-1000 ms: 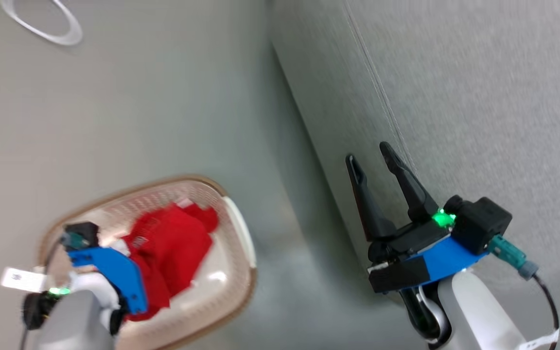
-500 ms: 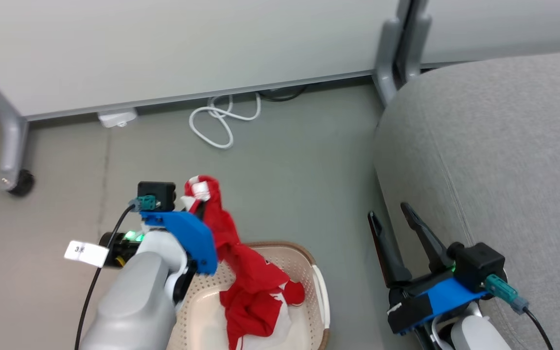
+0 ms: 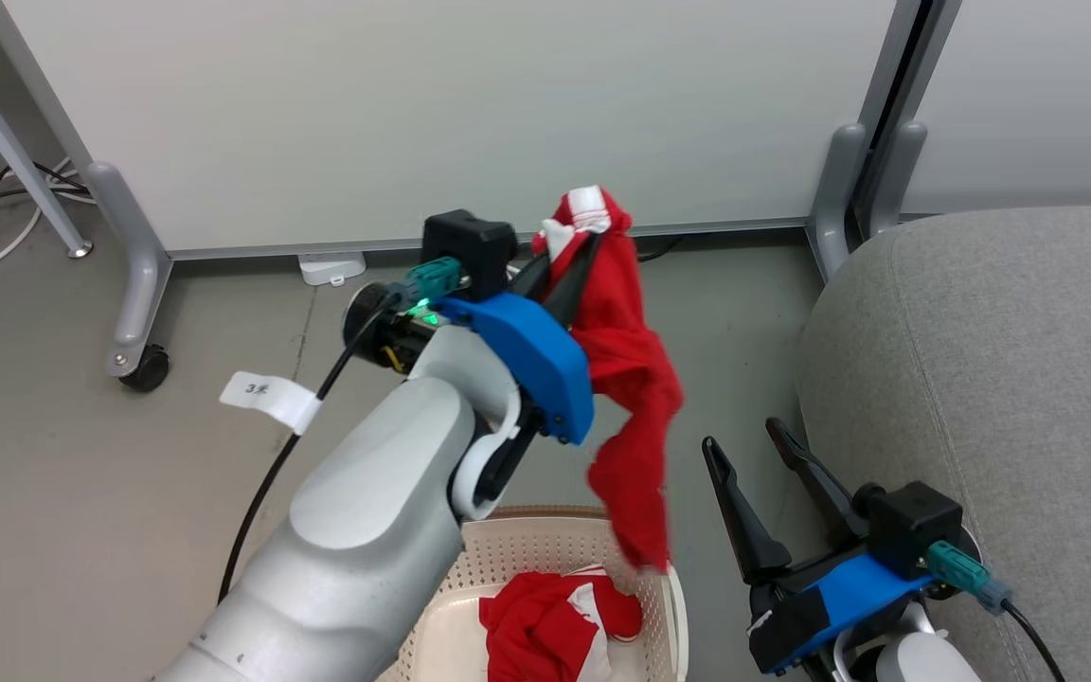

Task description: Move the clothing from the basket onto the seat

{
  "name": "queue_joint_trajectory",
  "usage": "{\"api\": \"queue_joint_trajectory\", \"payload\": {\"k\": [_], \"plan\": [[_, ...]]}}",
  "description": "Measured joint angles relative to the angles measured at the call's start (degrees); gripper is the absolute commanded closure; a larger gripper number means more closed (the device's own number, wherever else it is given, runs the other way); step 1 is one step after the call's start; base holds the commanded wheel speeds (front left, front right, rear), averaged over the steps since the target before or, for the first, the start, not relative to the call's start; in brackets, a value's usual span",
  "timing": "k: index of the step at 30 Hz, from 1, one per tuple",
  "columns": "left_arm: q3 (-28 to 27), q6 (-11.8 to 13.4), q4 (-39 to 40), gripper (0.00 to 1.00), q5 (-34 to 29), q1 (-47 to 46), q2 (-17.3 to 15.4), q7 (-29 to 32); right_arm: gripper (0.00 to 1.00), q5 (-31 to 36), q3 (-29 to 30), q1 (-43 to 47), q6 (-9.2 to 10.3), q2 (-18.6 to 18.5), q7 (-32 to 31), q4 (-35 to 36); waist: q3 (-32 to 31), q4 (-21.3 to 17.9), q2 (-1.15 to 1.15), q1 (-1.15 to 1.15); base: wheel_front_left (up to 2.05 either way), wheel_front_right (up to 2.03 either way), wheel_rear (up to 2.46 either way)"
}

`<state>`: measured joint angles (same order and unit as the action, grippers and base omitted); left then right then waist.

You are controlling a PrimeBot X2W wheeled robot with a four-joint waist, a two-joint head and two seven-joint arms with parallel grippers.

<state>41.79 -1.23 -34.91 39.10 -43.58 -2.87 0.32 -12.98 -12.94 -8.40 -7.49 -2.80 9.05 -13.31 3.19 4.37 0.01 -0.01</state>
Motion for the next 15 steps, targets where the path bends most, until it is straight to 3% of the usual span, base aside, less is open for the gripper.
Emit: {"api": "queue_joint_trajectory", "payload": {"k": [4, 15], "plan": [[3.6, 2.3, 1.6, 1.00, 2.1, -1.6, 0.0, -0.3, 0.00, -0.4, -0.7, 0.1, 0.00, 0.0, -1.3, 0.1, -0.5, -0.2, 0.00, 0.00, 0.00, 0.00, 0.00], [10.9, 4.9, 3.1, 1.00, 8.0, -3.4, 0.0, -2.1, 0.00, 1.2, -1.8, -5.4, 0.00, 0.0, -4.7, -5.2, -1.6, -1.5, -0.01, 0.01, 0.00, 0.00, 0.00]]}}
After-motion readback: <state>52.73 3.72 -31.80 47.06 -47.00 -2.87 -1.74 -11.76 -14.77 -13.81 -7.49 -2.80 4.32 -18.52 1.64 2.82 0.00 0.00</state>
